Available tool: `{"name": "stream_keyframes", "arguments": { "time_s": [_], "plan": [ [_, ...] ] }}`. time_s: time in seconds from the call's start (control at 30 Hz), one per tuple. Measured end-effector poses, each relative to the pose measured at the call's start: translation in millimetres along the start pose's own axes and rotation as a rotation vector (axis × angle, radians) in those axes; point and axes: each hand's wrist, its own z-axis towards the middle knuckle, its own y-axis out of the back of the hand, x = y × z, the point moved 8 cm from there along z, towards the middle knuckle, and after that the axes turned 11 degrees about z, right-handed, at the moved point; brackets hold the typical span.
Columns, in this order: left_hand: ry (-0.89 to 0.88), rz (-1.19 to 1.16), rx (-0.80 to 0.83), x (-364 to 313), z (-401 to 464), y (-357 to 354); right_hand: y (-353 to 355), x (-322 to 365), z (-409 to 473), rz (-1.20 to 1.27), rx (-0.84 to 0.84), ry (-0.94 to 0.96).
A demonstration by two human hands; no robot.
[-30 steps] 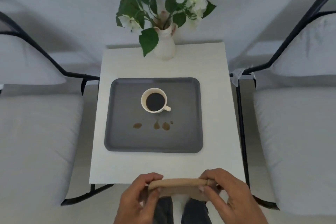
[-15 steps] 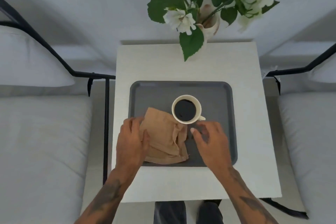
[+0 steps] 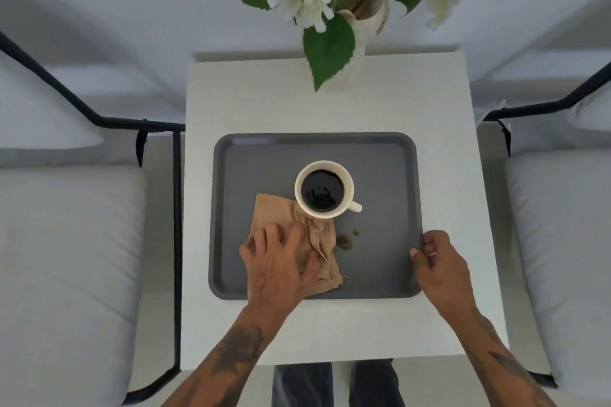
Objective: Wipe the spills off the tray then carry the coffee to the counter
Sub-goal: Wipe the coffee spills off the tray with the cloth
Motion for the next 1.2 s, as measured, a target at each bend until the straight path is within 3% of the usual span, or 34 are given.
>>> {"name": "stream_keyframes", "arguments": {
  "time_s": [0.6,0.9,1.2],
  "plan": [
    [-0.082,-0.008,0.135,-153.3,23.9,17.5,1.7,-6.8,19.1,-0.011,0.176,0.053],
    [0.009,-0.065,0.206,-109.7,17.2,6.0,3.5,-9.3,18.7,0.041,0.142,0.039],
    [0.205,-0.06,0.164,42.9,-13.2,-19.9,3.6,-6.8,16.5,0.013,0.132,0.004]
  ]
}}
